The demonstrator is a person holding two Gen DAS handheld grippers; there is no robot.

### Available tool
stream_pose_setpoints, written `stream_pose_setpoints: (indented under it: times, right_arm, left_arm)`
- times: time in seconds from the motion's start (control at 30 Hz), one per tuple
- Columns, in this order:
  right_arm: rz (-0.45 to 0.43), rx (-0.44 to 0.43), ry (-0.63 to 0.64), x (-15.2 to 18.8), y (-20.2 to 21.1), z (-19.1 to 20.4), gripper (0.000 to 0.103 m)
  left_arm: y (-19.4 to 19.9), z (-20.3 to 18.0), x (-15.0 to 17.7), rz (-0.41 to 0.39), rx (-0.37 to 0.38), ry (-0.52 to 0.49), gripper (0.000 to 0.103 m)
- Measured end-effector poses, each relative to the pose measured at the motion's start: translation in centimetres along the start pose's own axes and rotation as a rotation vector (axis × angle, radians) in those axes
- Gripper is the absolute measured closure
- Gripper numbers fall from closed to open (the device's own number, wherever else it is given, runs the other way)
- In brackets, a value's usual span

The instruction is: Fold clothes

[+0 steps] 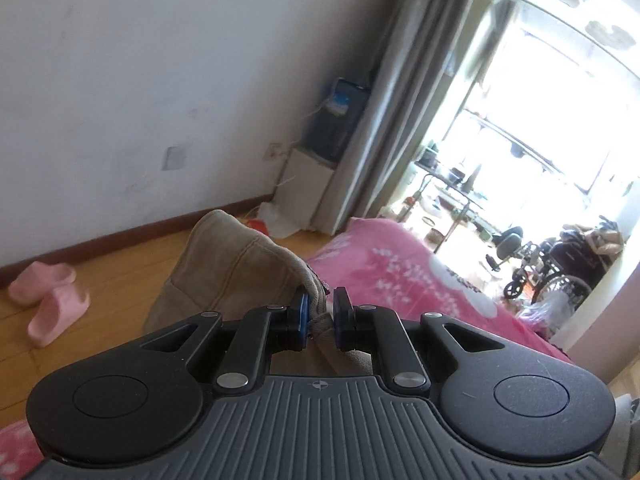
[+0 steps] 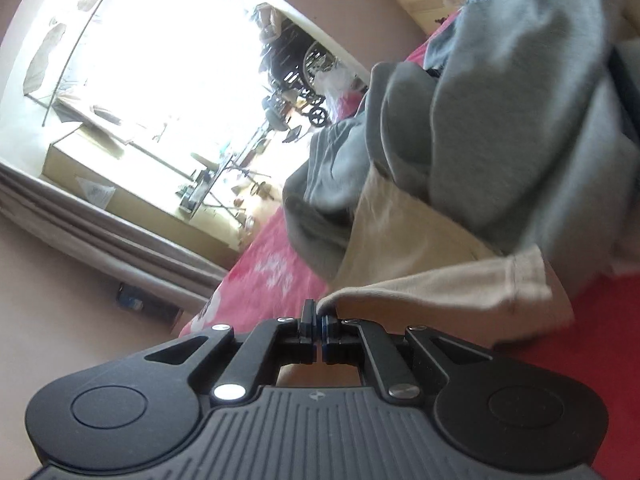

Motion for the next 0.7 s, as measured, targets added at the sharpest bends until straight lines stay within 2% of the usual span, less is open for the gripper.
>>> stream_pose_setpoints:
  times: [0.3, 0.43, 0.5, 0.53, 0.6, 0.67, 0.7]
  right_arm:
    - [-0.015, 0.09, 0.0, -2.9, -7.1, -0.3, 0.1]
    - [-0.011, 0.139, 0.006, -3.3, -10.5, -1.1, 0.1]
    - [0.004, 0.156, -0.002, -3.5, -12.0, -1.7, 0.1]
    - [0.013, 0.165, -0.006, -3.6, -12.8, -2.1, 0.1]
    - [0.044, 0.183, -0.008, -3.6, -14.0, -2.6, 0.098]
    - [0.061, 0.185, -0.013, -3.8, -14.8, -3.0, 0.097]
    - [0.064, 0.18, -0.019, -3.9, -14.9, -3.1, 0.096]
  left_arm:
    - [-7.5, -4.4, 1.1, 0.045, -0.049, -0.084, 0.092]
    - [-10.3, -4.6, 1.3, 0.129, -0.025, -0.079, 0.091]
    - [-11.7, -4.7, 1.5, 0.171, -0.012, -0.077, 0.086]
    - [-12.4, -4.8, 1.5, 0.192, -0.006, -0.076, 0.079]
    - [-13.8, -4.9, 1.6, 0.233, 0.006, -0.073, 0.075]
    - [-15.0, -4.8, 1.6, 0.269, 0.02, -0.057, 0.061]
    - [-15.0, -4.4, 1.5, 0.268, 0.027, -0.007, 0.057]
Point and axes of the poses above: each gripper's, at about its wrist camera, not at the fingertips, and y roughly against the way its jaws point, z to its left, x to its underside, the point moved 1 cm from there along -y, roughly the way its jaws point, and after that the axes turned 3 degrees about -x, right-handed, at the moved point
